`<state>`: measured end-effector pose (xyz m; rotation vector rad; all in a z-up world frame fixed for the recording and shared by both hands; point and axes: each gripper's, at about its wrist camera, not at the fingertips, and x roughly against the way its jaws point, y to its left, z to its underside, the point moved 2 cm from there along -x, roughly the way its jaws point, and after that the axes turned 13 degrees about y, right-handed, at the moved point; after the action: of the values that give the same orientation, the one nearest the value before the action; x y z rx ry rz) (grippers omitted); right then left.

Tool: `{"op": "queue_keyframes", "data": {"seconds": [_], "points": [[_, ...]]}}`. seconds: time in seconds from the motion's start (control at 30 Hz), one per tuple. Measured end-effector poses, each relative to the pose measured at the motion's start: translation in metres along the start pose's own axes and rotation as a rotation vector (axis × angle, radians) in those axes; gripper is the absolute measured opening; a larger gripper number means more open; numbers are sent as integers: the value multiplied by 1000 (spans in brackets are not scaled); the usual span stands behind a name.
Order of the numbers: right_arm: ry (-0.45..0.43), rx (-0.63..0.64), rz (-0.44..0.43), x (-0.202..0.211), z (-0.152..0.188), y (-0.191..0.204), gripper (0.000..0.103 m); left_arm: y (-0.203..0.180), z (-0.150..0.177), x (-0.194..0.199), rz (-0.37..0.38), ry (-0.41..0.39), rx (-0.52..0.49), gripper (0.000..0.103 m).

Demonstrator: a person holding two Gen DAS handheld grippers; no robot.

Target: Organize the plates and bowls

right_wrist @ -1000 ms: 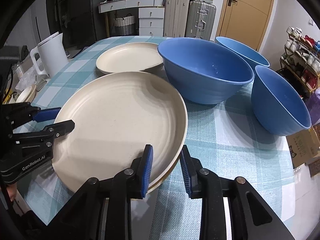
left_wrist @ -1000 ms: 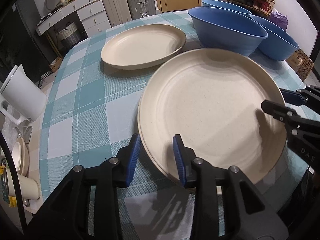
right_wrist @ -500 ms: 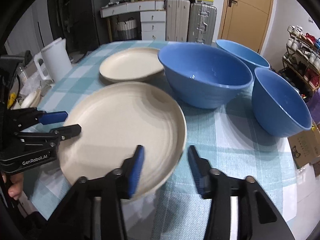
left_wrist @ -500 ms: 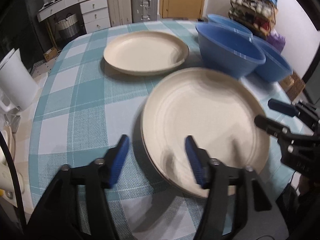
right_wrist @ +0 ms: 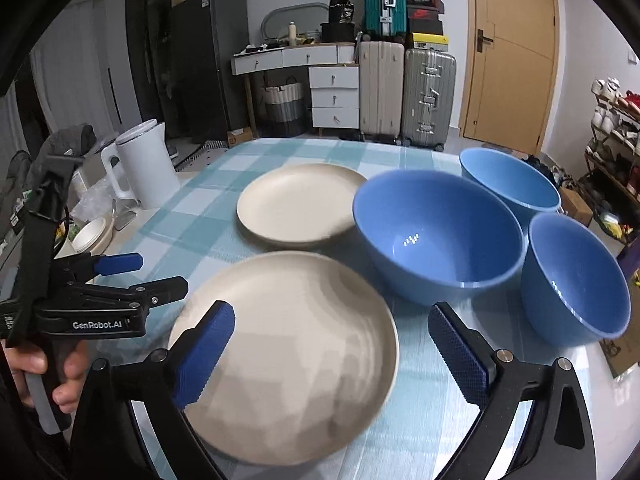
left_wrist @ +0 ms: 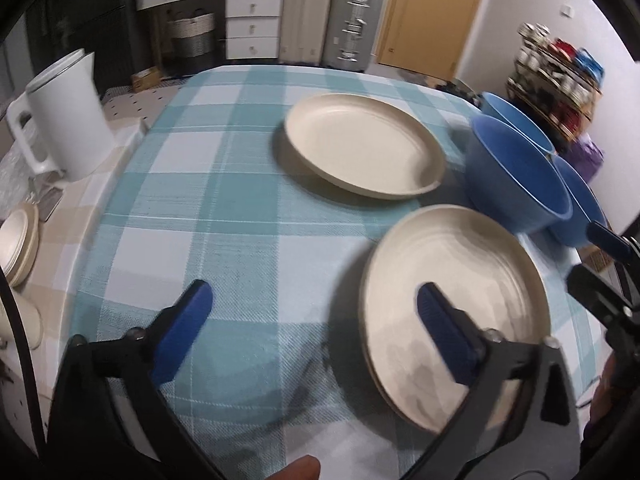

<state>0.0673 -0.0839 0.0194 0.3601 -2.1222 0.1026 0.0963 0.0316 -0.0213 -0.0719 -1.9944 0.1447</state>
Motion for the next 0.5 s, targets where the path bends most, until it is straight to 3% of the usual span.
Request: {"op": "queue_keyframes", "data": {"seconds": [0.13, 0.5], "points": [[-19, 8, 0, 0, -12, -3, 102, 5, -15, -11, 7, 12, 57, 102], [-32, -1, 6, -6, -28, -16, 102, 18, -81, -53, -93, 11, 170, 102]]}}
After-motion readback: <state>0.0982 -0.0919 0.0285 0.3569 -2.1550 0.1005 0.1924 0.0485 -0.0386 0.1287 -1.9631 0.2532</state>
